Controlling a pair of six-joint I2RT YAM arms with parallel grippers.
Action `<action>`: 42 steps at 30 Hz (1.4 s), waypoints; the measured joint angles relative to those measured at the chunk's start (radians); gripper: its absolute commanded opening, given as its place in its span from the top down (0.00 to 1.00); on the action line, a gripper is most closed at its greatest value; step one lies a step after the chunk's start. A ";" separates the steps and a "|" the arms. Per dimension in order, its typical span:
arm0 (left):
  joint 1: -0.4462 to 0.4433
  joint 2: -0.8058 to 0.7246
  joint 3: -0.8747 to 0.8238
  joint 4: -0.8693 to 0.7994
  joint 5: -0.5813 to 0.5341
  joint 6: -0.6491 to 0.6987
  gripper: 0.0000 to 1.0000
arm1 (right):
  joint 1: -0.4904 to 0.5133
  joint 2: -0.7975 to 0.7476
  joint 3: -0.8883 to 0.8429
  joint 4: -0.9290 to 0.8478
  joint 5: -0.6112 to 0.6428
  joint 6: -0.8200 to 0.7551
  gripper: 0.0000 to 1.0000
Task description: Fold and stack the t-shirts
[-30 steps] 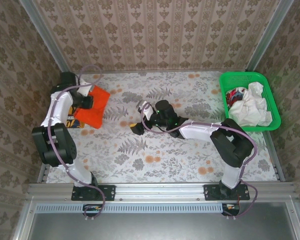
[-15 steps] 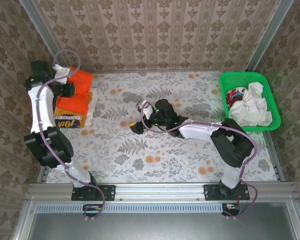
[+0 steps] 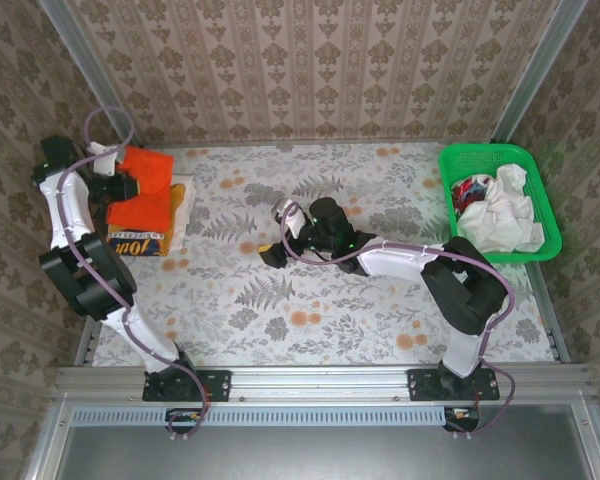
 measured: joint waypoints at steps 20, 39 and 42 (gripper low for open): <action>0.035 0.234 0.122 -0.027 -0.041 -0.053 0.18 | 0.000 0.000 0.000 -0.025 0.000 0.003 0.00; -0.069 -0.138 -0.128 0.219 -0.264 -0.196 0.00 | 0.000 0.000 0.000 -0.025 0.000 0.007 0.00; -0.094 -0.101 -0.135 0.269 -0.245 -0.212 0.00 | 0.000 0.000 0.000 -0.025 -0.003 0.016 0.00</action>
